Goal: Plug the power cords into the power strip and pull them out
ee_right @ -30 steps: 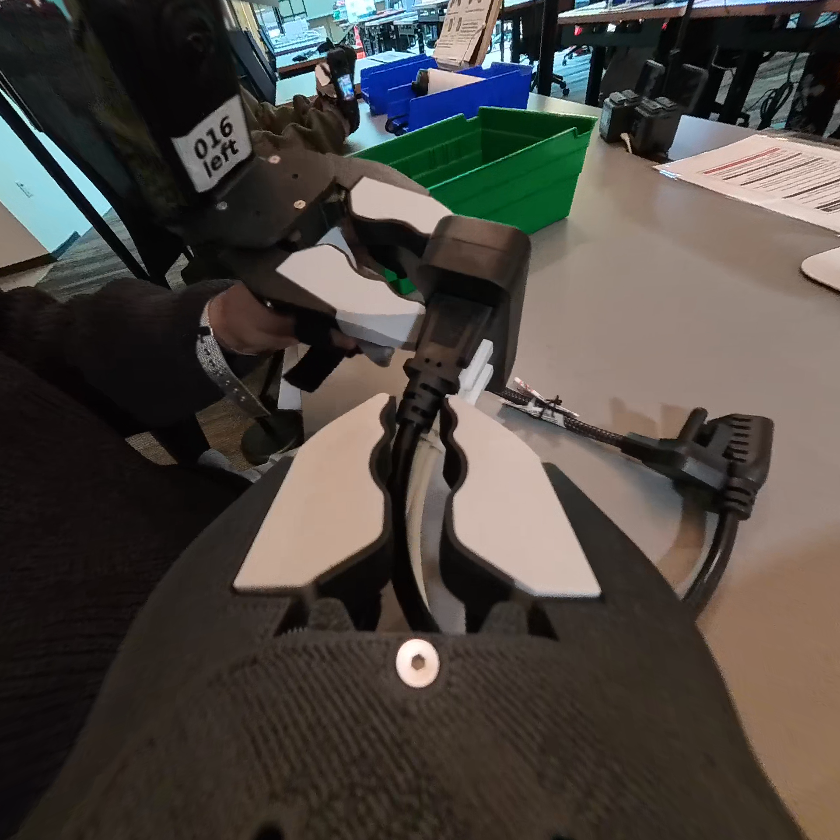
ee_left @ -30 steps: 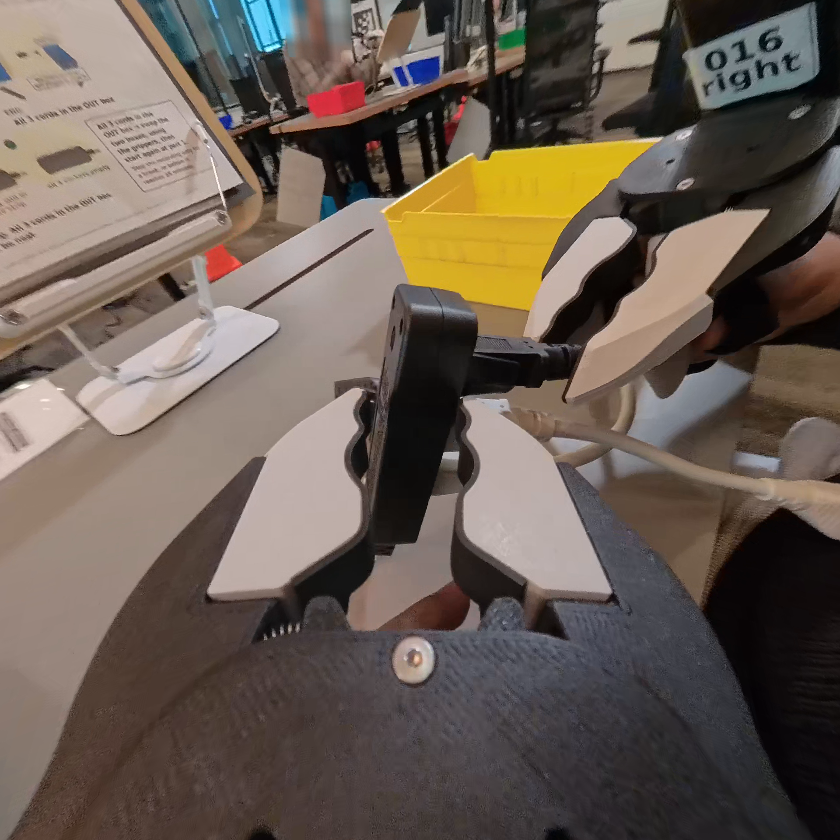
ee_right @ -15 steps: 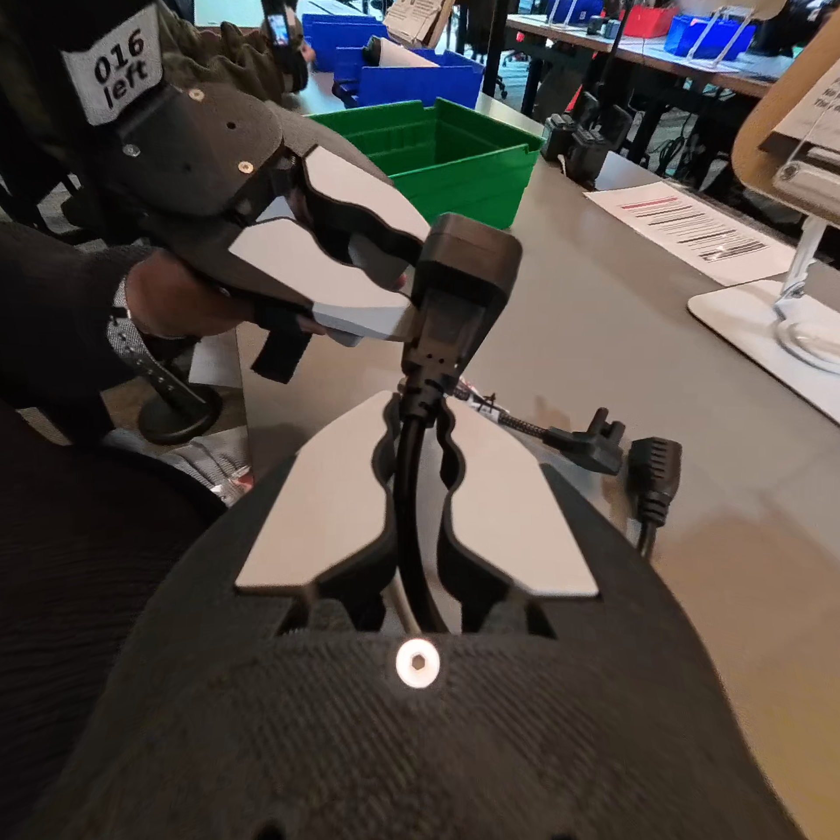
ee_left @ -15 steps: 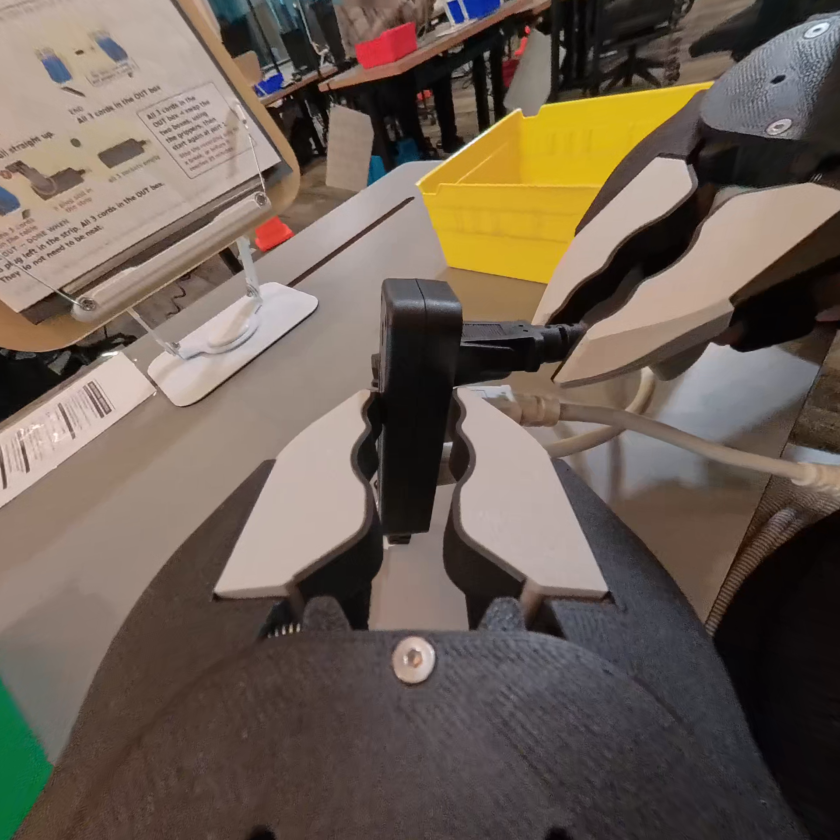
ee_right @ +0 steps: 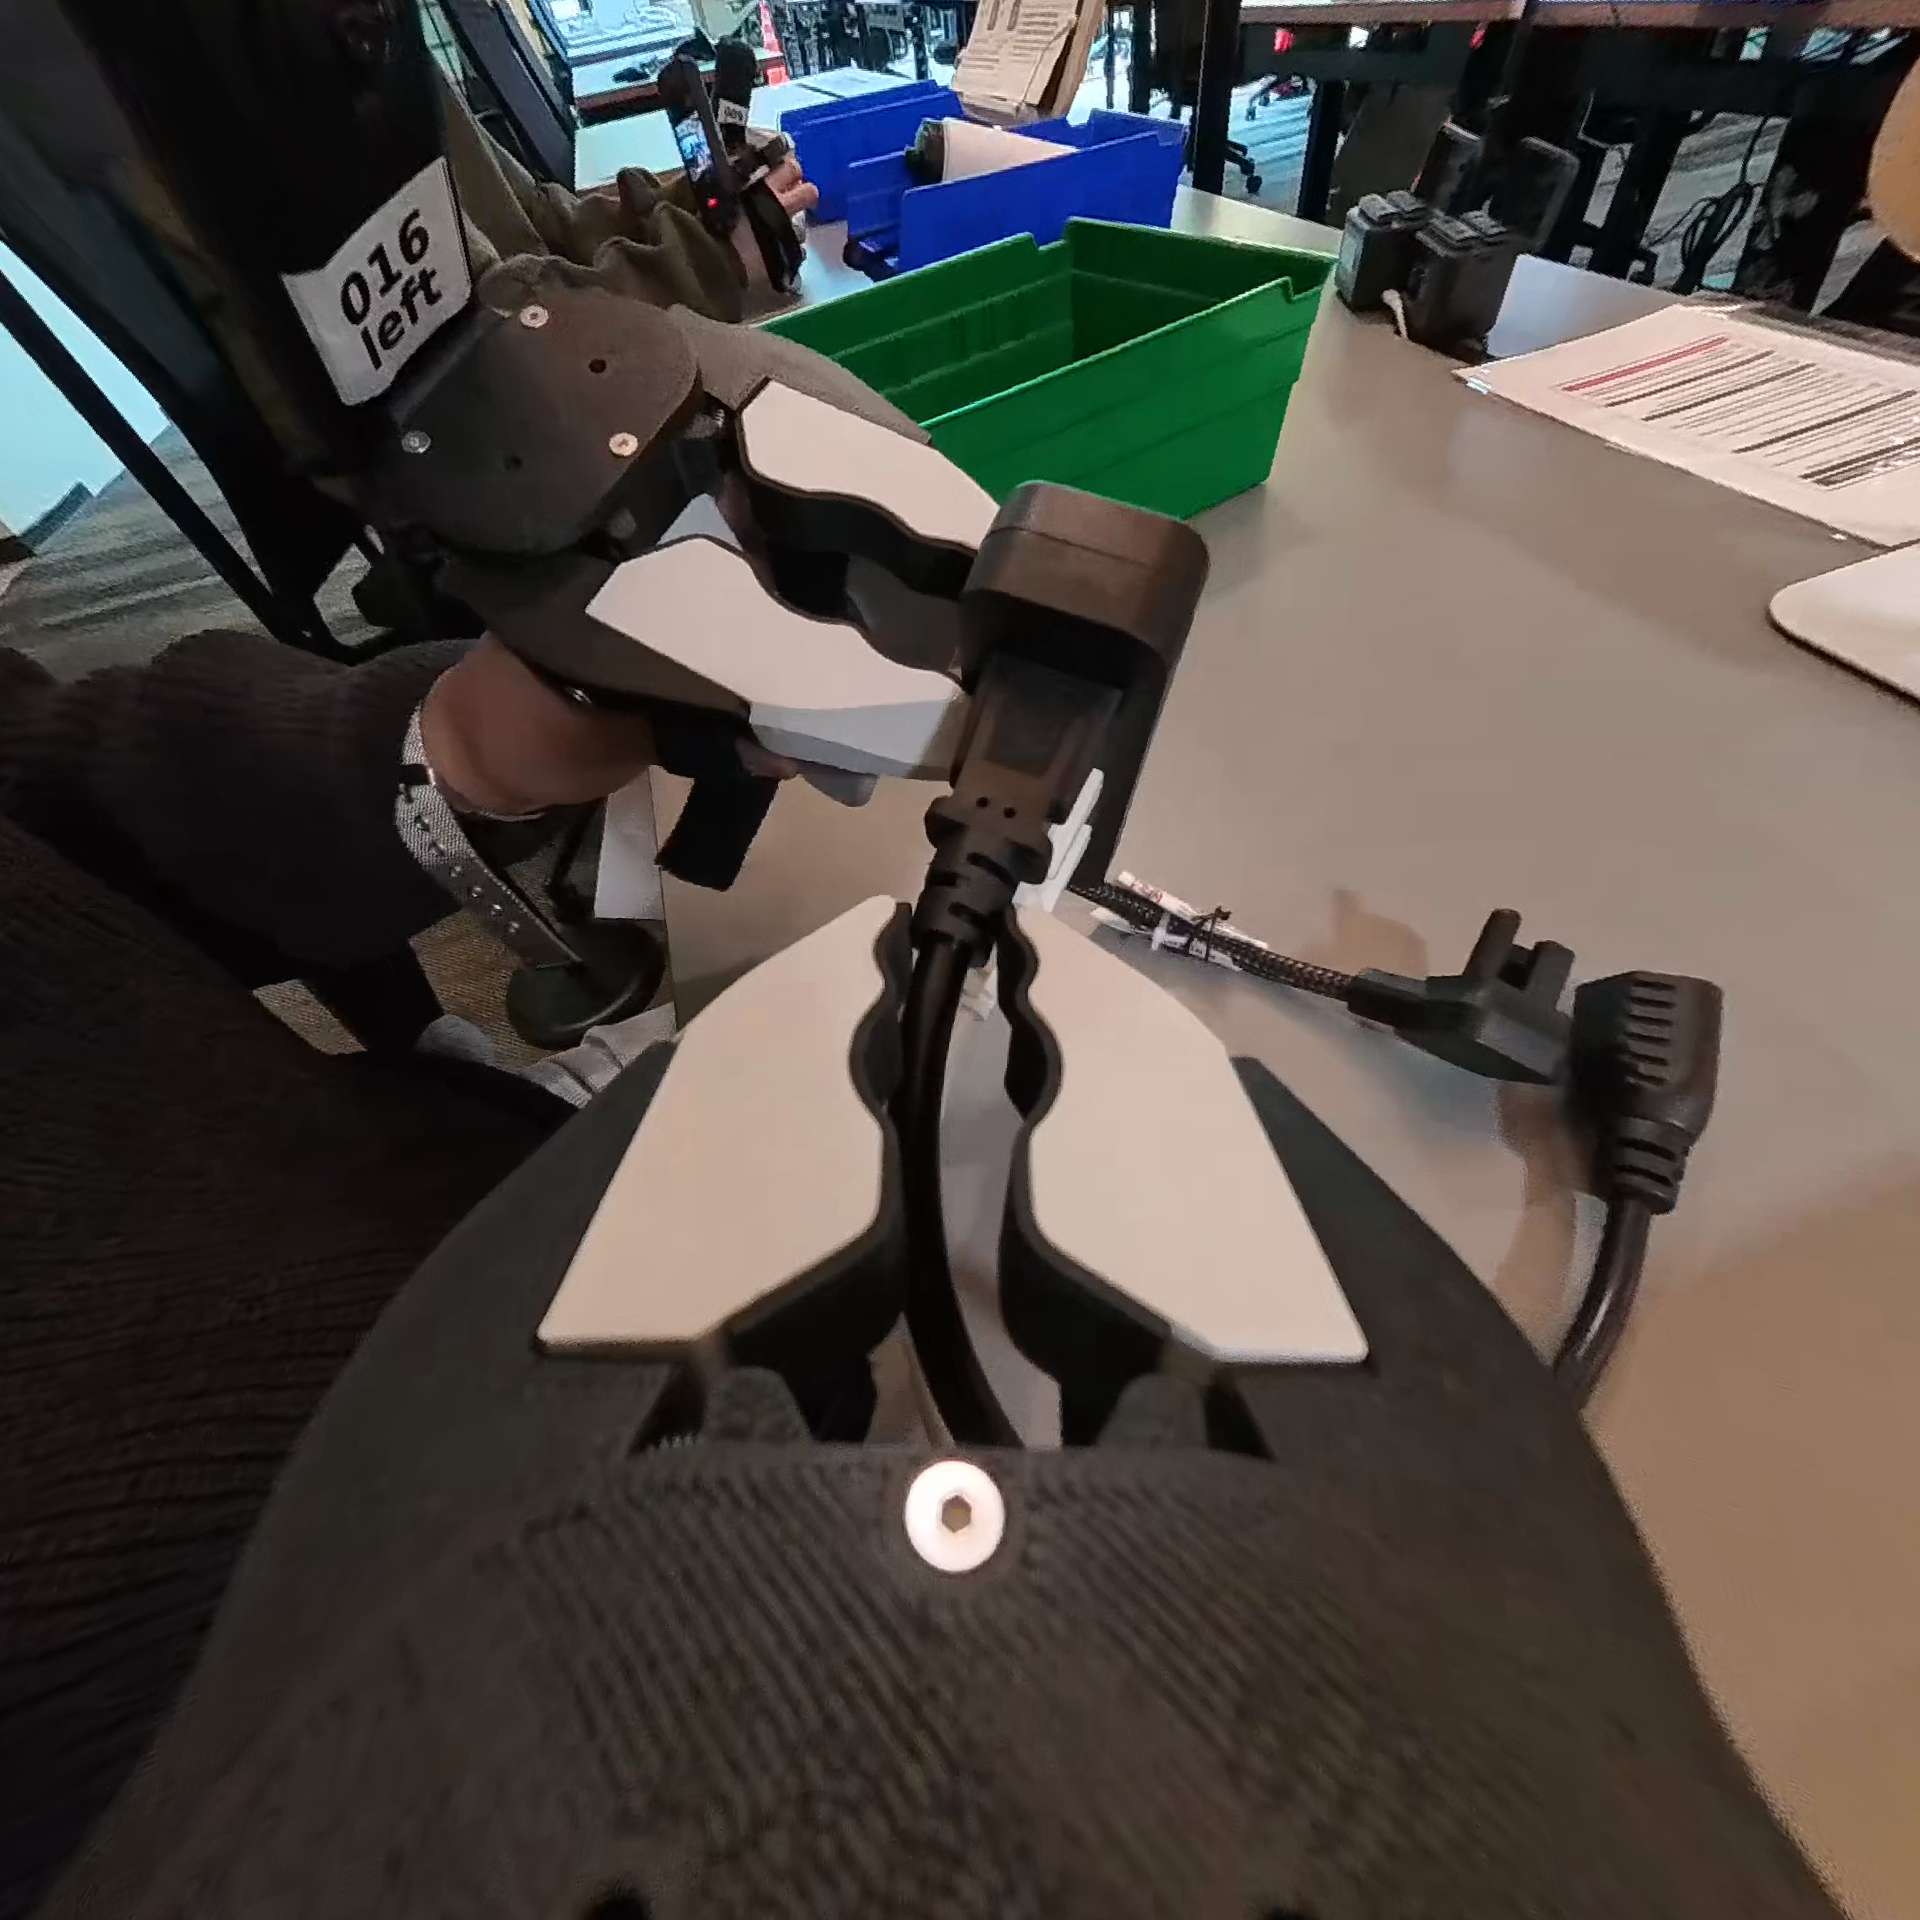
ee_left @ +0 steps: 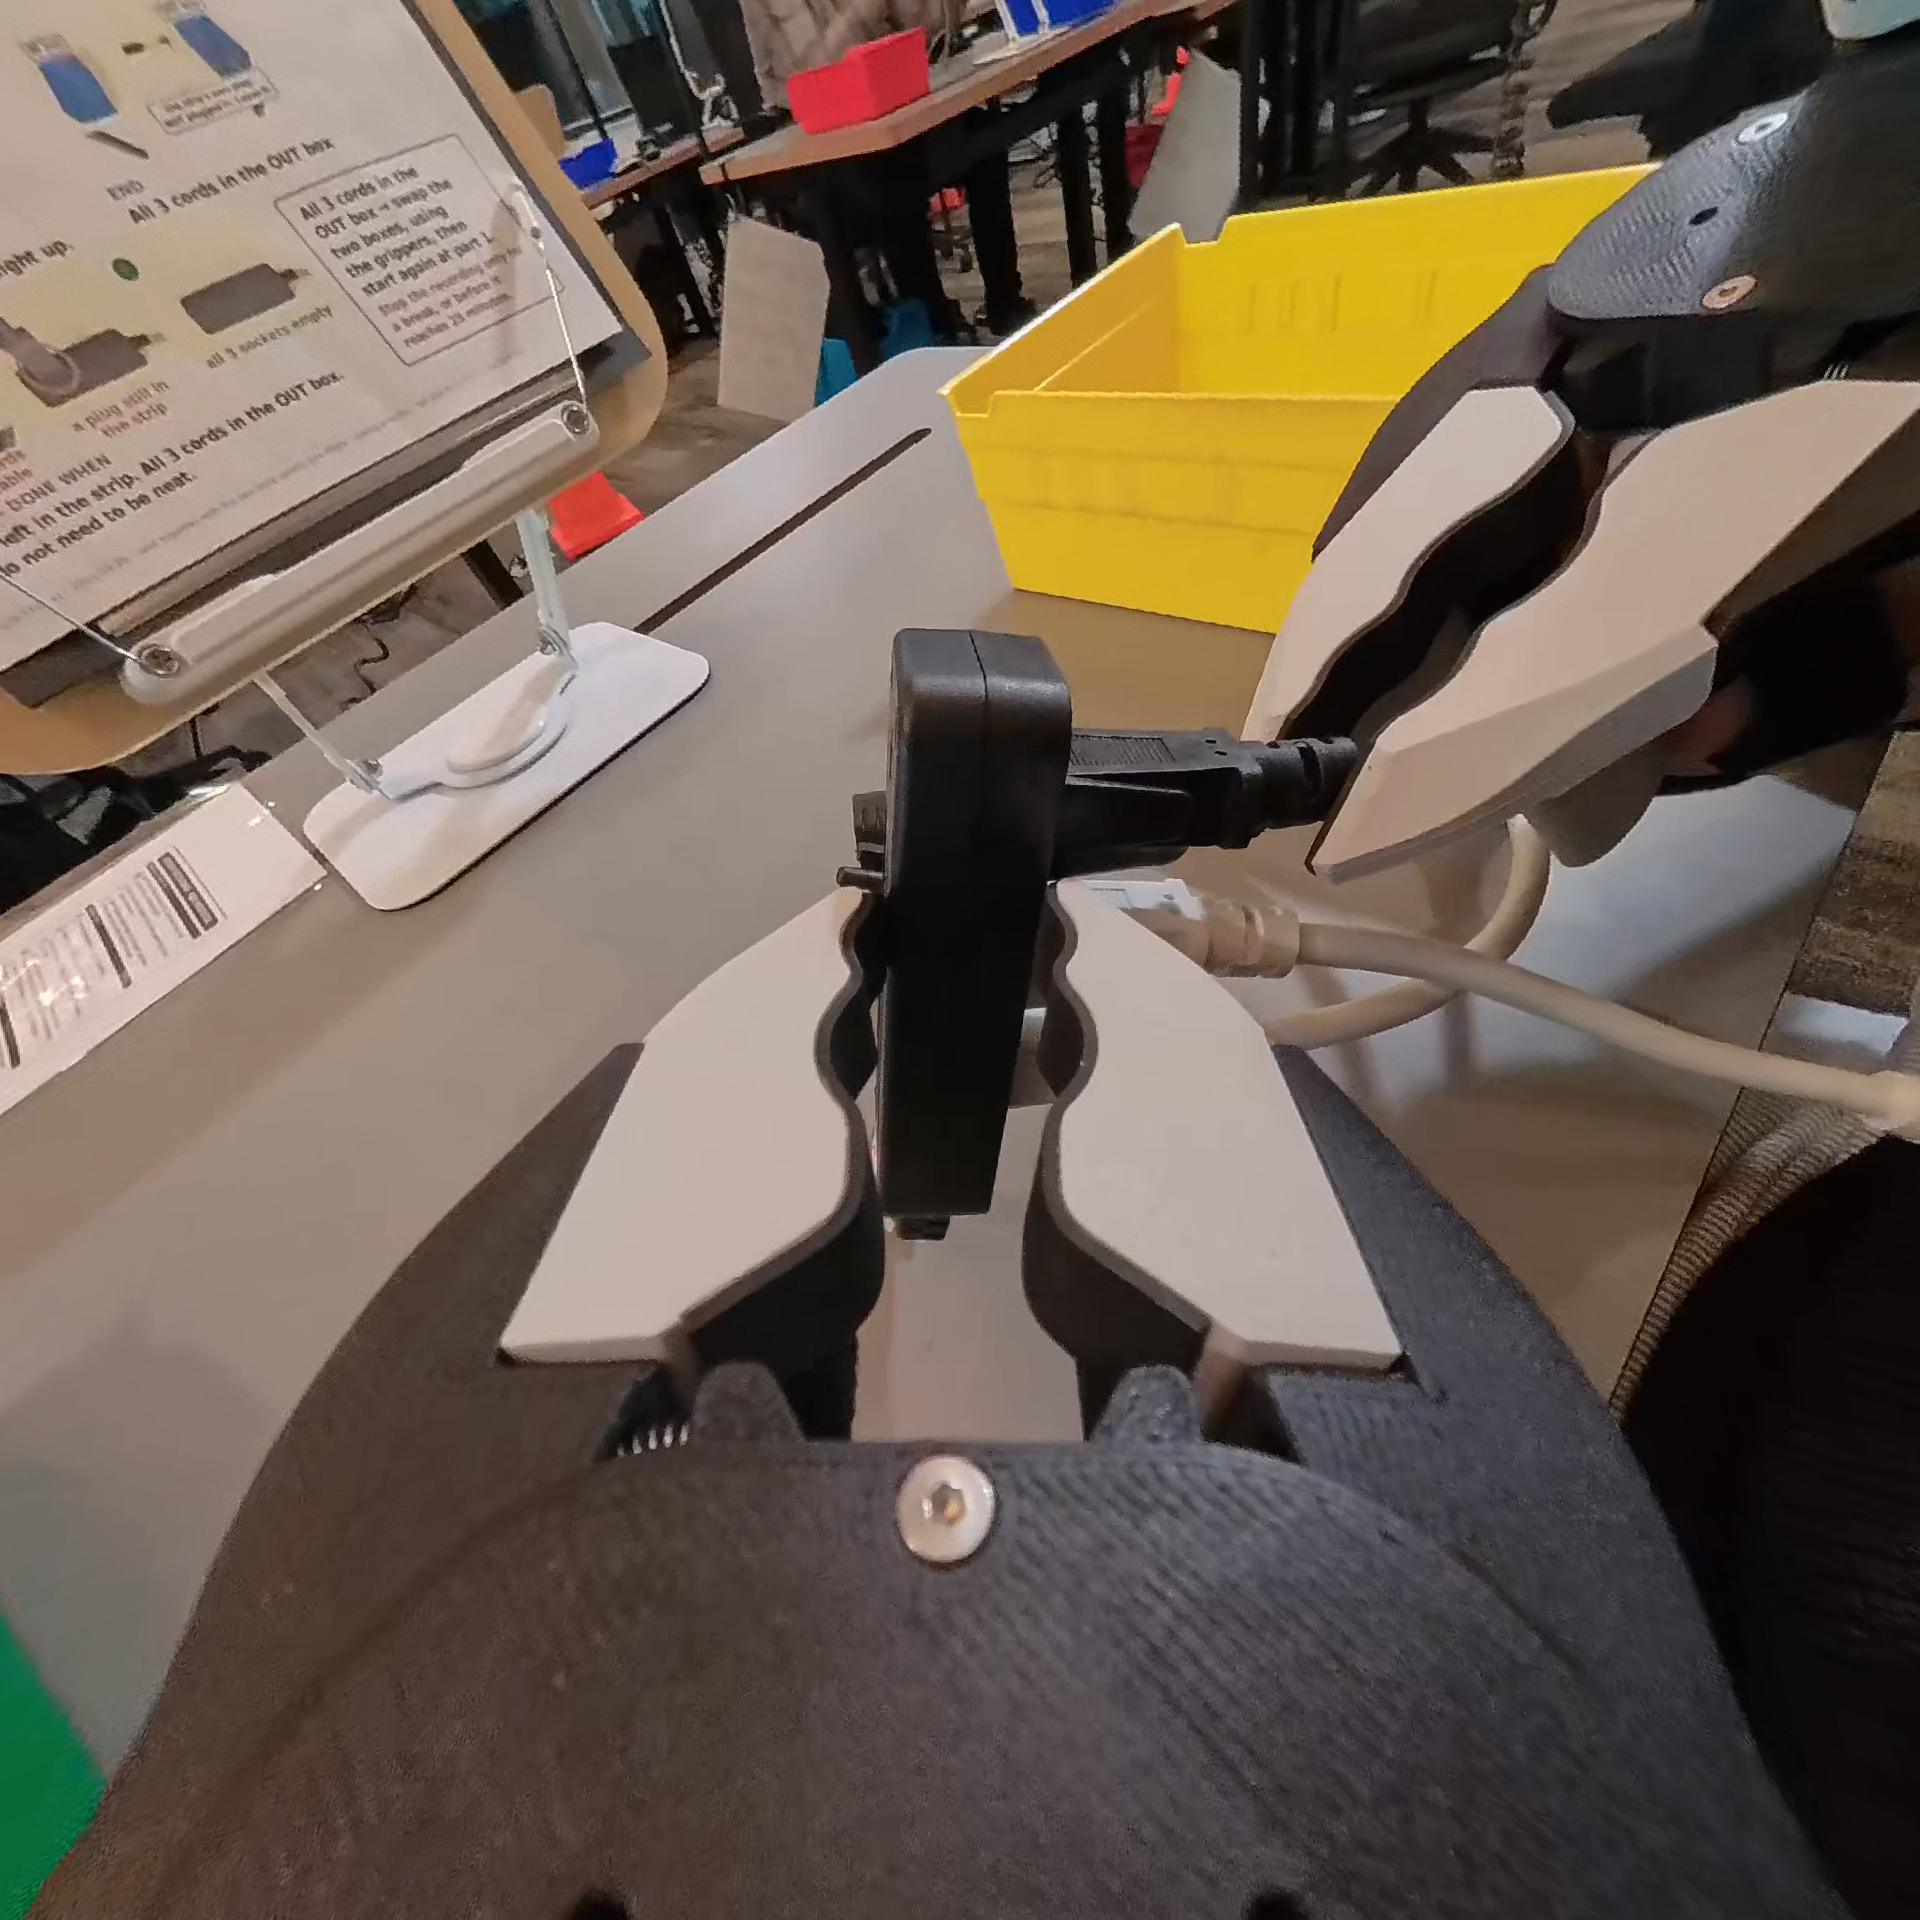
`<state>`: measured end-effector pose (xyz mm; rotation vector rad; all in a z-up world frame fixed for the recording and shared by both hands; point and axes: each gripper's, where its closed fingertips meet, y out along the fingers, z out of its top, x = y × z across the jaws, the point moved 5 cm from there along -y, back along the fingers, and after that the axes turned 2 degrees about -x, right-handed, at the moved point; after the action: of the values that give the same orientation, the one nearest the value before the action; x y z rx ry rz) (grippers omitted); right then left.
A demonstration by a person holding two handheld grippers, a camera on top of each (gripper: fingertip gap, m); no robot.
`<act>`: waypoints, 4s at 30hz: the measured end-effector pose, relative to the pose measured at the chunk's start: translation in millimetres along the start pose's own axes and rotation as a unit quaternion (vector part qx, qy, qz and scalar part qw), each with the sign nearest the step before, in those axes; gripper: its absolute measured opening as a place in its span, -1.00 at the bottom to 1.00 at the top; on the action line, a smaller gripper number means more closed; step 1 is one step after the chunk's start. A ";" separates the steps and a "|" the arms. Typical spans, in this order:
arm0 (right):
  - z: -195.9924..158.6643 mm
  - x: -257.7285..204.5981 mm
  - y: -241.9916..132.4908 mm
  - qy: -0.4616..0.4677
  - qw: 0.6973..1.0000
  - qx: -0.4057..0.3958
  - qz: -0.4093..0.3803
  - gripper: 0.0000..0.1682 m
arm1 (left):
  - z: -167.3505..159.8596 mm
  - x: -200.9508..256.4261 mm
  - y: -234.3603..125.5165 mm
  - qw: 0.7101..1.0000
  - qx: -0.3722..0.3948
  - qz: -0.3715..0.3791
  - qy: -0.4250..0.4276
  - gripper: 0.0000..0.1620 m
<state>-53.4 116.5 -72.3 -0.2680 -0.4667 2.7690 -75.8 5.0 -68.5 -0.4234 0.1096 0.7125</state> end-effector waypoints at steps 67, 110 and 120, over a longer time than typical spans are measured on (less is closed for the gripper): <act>-19.8 -12.9 1.3 -0.048 0.982 -0.047 0.178 -0.88 | -17.6 22.2 -6.0 0.953 0.084 -0.275 -0.099 0.05; -22.9 -3.4 6.0 0.006 0.986 -0.040 0.164 -0.89 | -19.7 13.0 -7.4 0.950 0.090 -0.275 -0.119 -0.29; -23.4 -2.7 5.7 0.012 0.984 -0.035 0.177 -0.89 | -19.4 11.1 -9.3 0.943 0.098 -0.289 -0.132 -0.35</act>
<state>-47.0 117.2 -95.6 -0.4378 -0.5600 3.0919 -60.5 -2.5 -85.7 -0.1489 -0.1931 0.1680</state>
